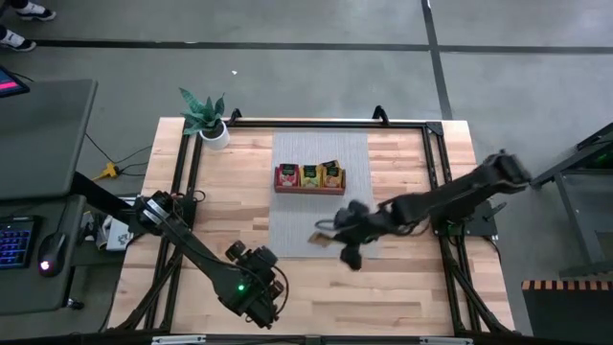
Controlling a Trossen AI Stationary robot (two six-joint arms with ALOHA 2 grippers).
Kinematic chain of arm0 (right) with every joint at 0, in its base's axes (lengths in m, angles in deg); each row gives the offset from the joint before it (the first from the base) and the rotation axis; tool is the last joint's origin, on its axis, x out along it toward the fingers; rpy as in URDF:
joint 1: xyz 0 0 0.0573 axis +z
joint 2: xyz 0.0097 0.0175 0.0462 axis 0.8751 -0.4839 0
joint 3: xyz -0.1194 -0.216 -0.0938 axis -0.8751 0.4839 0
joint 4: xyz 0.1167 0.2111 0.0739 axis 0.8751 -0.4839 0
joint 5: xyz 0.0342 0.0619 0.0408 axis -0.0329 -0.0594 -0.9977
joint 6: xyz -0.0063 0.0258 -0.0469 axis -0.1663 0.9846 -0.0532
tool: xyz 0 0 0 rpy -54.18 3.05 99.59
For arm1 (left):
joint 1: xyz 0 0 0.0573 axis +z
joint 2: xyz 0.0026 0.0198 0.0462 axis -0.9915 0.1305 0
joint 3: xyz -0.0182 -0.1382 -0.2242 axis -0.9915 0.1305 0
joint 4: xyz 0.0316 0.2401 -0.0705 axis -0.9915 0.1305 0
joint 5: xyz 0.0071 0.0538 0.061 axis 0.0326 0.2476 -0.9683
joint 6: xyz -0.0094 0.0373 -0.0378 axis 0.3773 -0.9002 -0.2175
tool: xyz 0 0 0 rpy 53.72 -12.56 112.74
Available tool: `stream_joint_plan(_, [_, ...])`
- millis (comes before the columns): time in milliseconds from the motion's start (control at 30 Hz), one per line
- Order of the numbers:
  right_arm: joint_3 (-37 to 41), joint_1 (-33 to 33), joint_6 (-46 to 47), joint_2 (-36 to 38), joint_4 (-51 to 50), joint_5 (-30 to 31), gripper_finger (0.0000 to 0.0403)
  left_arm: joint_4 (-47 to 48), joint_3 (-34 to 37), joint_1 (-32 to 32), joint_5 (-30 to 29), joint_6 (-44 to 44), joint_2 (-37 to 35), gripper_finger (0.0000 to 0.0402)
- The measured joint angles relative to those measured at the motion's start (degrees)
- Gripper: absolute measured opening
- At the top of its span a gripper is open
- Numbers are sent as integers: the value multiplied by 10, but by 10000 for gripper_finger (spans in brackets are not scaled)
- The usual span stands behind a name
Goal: Pick & Place Tea
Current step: Put the orange tea bag into the right section of the wooden organizer
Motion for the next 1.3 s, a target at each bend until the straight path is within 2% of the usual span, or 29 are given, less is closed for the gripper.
stream_joint_plan(267, [0,-56,-66,148,-166,75,0,-59,0,10,-67,18,-3,166])
stream_joint_plan(400, [0,-99,-112,189,-230,91,0,-108,0,37,-67,-47,-4,165])
stream_joint_plan(500, [0,-135,-145,200,-253,89,0,-154,0,63,-56,-129,-7,165])
stream_joint_plan(700, [0,-194,-231,194,-262,63,0,-308,0,138,45,-356,-8,165])
stream_joint_plan(900, [0,-249,-268,194,-269,38,0,-473,0,223,200,-539,-8,165])
stream_joint_plan(1067, [0,-270,-283,194,-274,16,0,-560,0,294,307,-618,-8,165])
stream_joint_plan(1300, [0,-286,-294,194,-277,-8,0,-603,0,366,409,-686,-8,165])
